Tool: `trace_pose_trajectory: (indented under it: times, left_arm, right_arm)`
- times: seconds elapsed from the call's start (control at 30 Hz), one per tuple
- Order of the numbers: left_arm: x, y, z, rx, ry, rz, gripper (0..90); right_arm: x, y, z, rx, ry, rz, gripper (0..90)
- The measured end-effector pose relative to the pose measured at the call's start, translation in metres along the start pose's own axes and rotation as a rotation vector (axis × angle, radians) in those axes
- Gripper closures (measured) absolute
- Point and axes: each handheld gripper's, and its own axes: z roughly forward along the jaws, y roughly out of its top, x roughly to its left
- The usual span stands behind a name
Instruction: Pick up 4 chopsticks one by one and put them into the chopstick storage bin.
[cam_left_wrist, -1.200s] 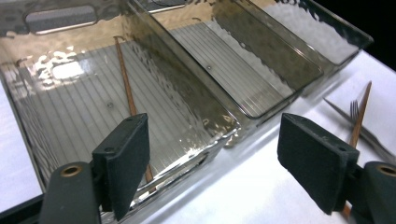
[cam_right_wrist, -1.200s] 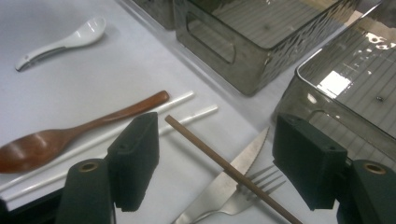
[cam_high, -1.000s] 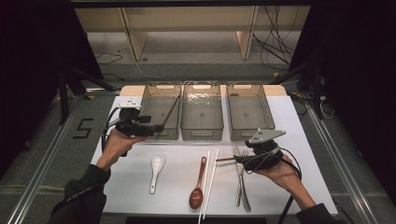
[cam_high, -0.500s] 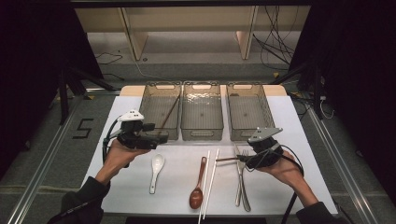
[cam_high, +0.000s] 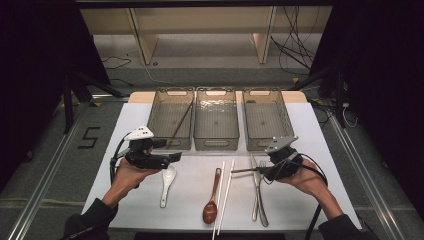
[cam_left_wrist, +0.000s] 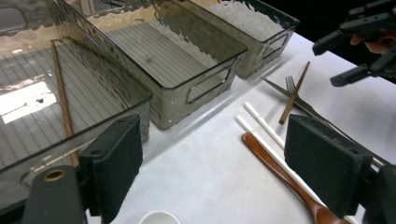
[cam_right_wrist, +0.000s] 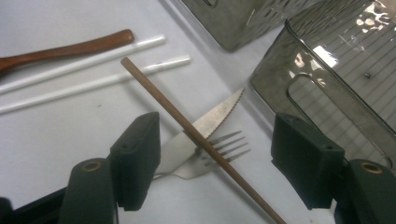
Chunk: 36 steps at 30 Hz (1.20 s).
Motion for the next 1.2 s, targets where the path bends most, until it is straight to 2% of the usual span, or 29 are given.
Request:
trace_pose_trajectory:
  times: [0.17, 0.23, 0.43, 0.53, 0.83, 0.97, 1.2]
  left_arm:
    - [-0.005, -0.005, -0.004, 0.003, 0.0, 0.004, 18.2]
    - [-0.006, -0.007, -0.006, 0.003, -0.004, -0.001, 18.3]
    - [-0.013, -0.012, -0.009, 0.013, -0.004, 0.021, 18.2]
    - [-0.015, -0.014, -0.01, 0.01, -0.003, 0.023, 18.3]
    - [-0.018, -0.019, -0.013, 0.009, -0.006, 0.018, 18.3]
    - [-0.019, -0.022, -0.014, 0.014, -0.01, 0.012, 18.2]
    - [-0.019, -0.022, -0.012, 0.02, -0.009, 0.025, 18.4]
  right_arm:
    - [-0.006, 0.0, 0.003, 0.04, 0.013, -0.029, 36.9]
    - [-0.009, 0.0, 0.006, 0.068, 0.018, -0.043, 38.1]
    - [-0.014, 0.001, 0.015, 0.156, 0.027, -0.11, 42.0]
    - [-0.018, -0.002, 0.018, 0.204, 0.018, -0.126, 43.6]
    - [-0.031, -0.01, 0.029, 0.291, 0.027, -0.131, 47.9]
    - [-0.033, -0.014, 0.031, 0.316, 0.032, -0.144, 51.0]
    - [-0.038, -0.019, 0.036, 0.346, 0.035, -0.155, 57.1]
